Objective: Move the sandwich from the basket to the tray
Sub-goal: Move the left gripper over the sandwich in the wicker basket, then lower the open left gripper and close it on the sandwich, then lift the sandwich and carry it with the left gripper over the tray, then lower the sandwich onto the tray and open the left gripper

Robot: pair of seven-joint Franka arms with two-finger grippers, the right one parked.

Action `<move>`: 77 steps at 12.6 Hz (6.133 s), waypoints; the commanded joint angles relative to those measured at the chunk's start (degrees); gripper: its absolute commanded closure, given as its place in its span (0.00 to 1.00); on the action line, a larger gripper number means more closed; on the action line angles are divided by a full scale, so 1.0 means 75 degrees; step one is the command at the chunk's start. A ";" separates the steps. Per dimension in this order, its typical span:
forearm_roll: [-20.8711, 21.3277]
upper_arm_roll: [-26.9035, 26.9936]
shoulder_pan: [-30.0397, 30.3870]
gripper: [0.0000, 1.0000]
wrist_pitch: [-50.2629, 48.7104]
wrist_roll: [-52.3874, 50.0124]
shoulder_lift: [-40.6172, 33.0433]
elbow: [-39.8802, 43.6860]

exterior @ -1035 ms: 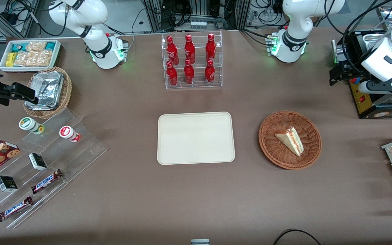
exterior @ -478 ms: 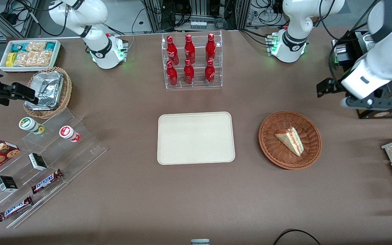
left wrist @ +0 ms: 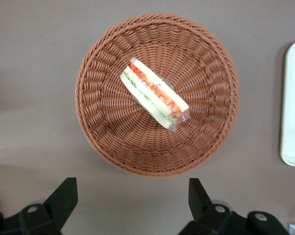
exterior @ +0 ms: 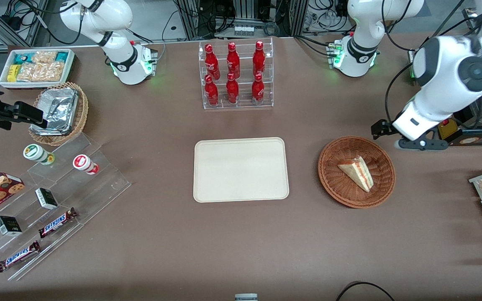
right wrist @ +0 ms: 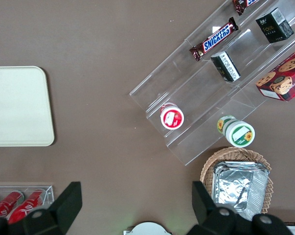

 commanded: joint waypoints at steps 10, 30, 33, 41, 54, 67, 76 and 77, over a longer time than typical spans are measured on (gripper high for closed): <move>-0.0009 -0.0078 -0.0082 0.00 0.2991 -0.6897 0.0703 -0.1259; 0.0294 -0.0031 -0.0587 1.00 0.2760 -0.7687 0.2825 0.0054; 0.0728 -0.0042 -0.0586 1.00 0.1312 -0.7652 0.2615 0.0682; 0.0647 -0.0895 -0.0856 1.00 -0.0628 -0.7288 0.3220 0.3203; 0.2030 -0.2011 -0.3667 1.00 -0.0652 -0.7581 0.6327 0.6614; 0.2569 -0.1847 -0.4840 1.00 -0.1109 -0.8647 0.7876 0.8151; 0.2557 -0.1836 -0.4747 0.00 -0.1179 -0.8647 0.6987 0.8151; 0.2499 -0.1824 -0.4712 0.00 -0.1203 -0.8647 0.6846 0.8151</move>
